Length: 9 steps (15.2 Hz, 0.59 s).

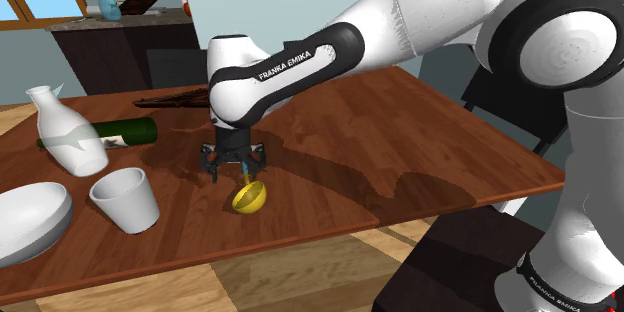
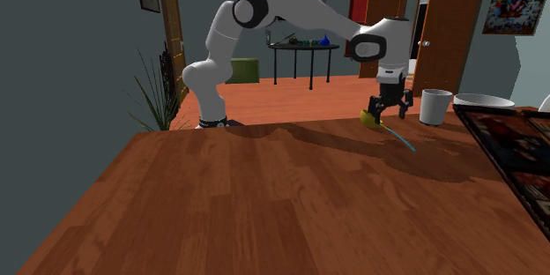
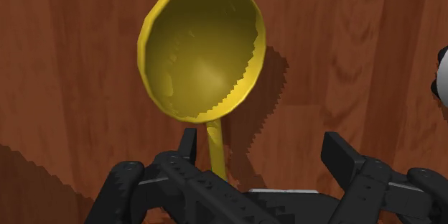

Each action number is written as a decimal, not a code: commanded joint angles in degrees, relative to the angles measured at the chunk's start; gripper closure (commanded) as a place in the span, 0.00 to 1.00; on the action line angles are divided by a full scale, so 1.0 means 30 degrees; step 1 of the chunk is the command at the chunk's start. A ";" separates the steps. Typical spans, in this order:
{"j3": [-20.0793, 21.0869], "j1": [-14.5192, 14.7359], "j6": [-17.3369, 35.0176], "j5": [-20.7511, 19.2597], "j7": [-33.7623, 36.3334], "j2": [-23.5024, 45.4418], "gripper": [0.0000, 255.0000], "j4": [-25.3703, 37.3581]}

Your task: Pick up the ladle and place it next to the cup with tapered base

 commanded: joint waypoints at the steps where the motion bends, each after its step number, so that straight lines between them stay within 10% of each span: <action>1: -0.0021 -0.0090 -0.0831 -0.0004 0.0012 -0.0529 0.00 0.0285; 9: -0.0032 -0.0131 -0.1221 -0.0006 0.0016 -0.0748 0.00 0.0453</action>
